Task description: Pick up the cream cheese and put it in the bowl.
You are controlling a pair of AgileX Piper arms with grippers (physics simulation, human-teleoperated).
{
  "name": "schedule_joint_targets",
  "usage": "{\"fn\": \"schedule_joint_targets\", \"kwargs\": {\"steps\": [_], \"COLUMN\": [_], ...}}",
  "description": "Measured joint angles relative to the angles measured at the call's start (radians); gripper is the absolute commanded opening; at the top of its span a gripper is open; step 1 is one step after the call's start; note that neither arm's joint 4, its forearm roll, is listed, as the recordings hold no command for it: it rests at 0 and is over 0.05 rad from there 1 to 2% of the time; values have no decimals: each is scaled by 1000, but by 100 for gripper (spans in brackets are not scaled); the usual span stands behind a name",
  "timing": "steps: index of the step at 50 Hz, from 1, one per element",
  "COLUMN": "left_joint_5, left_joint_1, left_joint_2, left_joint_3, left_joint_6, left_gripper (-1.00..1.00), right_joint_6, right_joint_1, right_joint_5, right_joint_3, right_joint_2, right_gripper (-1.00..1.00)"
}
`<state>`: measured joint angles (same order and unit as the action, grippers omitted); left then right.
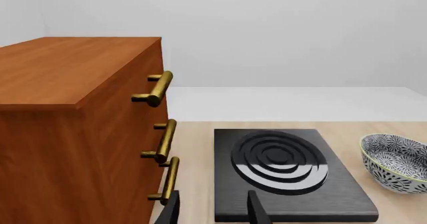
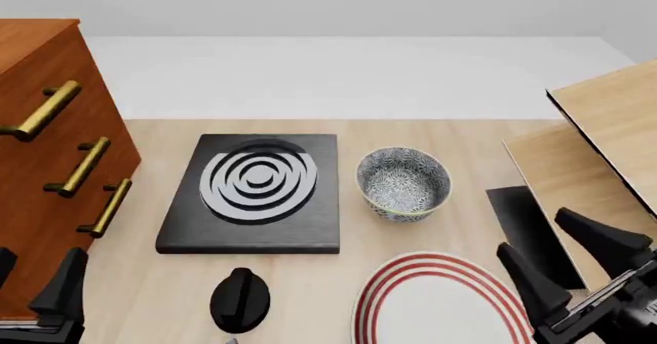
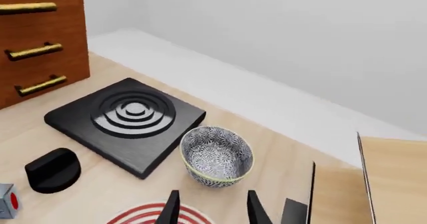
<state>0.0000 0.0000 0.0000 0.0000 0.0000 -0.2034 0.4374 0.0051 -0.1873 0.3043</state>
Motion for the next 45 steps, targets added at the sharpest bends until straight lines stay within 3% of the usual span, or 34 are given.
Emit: {"fn": "schedule_joint_targets", "kwargs": {"steps": [25, 32, 45], "left_joint_5": [0, 0, 0], "left_joint_1": [0, 0, 0], "left_joint_2": [0, 0, 0], "left_joint_3": [0, 0, 0], "left_joint_6": [0, 0, 0], "left_gripper": [100, 100, 100], "right_joint_6": [-90, -111, -132], "right_joint_1": [387, 505, 645], "right_joint_5": [-36, -76, -114], "right_joint_3": [-155, -214, -306], "right_joint_2": [393, 570, 797], "right_gripper": [100, 100, 100]}}
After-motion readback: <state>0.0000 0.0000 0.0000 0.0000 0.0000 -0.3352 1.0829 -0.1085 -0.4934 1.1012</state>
